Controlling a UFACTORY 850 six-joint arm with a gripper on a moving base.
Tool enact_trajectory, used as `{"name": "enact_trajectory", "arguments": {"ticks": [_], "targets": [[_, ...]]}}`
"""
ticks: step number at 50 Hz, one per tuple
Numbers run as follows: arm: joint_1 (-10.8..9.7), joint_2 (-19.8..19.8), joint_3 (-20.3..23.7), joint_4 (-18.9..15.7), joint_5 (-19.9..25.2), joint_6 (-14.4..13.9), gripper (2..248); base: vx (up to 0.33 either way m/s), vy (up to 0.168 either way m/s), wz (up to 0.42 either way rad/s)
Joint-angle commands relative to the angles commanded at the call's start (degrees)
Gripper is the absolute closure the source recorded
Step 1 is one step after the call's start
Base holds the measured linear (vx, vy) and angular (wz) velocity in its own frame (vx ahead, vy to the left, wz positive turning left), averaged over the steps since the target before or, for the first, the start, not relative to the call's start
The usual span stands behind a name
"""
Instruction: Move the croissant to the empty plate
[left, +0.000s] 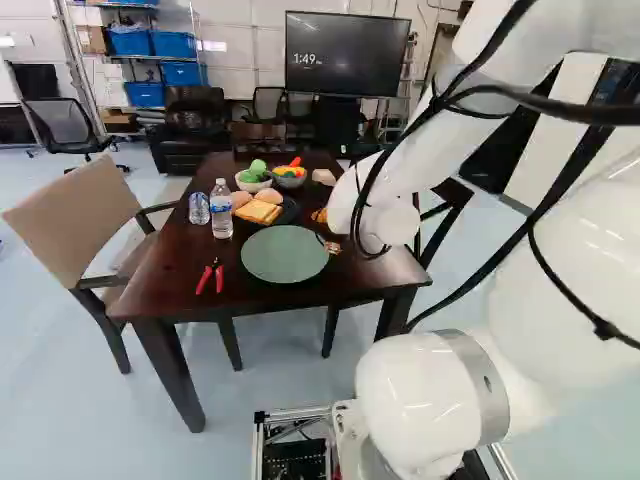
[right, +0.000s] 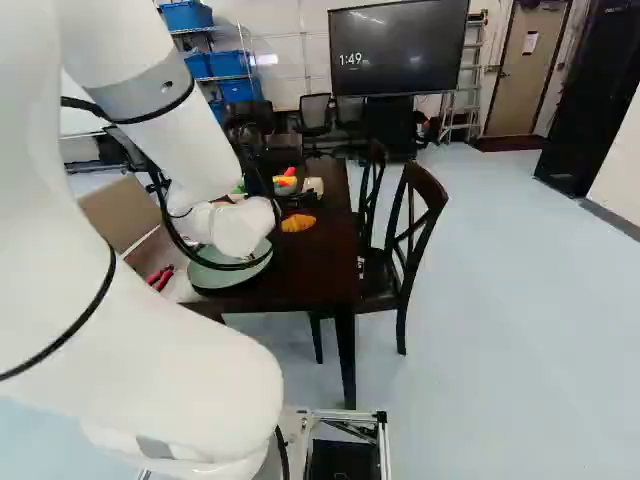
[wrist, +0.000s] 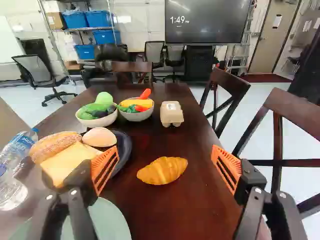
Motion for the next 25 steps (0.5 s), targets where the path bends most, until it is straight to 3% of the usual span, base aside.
{"name": "enact_trajectory", "arguments": {"ticks": [25], "targets": [[0.4, -4.6, -7.8, 0.0, -9.3, 0.0, 3, 0.000, 0.000, 0.000]]}}
